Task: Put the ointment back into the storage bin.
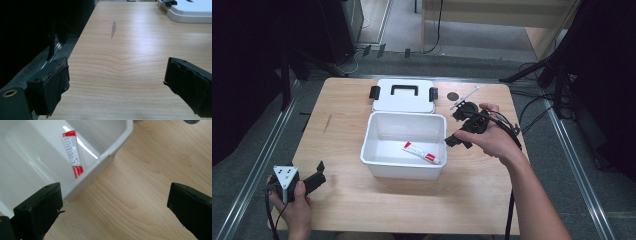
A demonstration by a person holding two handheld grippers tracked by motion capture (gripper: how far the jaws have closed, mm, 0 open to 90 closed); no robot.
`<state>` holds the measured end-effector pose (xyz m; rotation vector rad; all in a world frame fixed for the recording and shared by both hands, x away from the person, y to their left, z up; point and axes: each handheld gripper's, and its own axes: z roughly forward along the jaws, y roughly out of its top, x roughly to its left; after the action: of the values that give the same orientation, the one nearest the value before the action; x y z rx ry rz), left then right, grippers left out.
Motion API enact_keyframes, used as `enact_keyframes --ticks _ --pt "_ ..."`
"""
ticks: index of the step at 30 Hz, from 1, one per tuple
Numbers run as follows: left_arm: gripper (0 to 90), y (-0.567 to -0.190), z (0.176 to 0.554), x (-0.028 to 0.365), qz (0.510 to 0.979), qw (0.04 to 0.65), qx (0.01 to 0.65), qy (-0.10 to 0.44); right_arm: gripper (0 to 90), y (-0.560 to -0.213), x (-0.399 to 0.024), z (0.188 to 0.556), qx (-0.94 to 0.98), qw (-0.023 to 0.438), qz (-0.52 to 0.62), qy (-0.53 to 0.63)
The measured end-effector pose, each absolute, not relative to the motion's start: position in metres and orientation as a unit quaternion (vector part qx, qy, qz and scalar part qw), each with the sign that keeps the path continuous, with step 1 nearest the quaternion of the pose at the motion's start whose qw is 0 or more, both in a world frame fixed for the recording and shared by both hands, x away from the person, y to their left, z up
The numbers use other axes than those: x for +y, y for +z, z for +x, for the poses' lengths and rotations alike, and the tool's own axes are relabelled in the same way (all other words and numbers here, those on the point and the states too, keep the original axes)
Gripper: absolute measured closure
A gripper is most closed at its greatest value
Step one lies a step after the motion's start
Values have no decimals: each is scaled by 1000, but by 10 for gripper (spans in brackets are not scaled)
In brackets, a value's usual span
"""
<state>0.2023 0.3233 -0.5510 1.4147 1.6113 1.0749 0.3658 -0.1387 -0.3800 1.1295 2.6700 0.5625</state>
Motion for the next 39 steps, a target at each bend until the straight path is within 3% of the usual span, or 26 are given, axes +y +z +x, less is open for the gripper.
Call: enact_keyframes --ticks 19,26,39 --pt "63 -551 202 322 553 359 624 420 45 -427 -220 340 823 177 463 279" --pt "62 -551 202 322 552 361 624 419 126 -452 -242 318 784 244 484 302" --pt "63 -551 202 322 551 363 624 420 108 -493 -282 290 730 271 528 337"
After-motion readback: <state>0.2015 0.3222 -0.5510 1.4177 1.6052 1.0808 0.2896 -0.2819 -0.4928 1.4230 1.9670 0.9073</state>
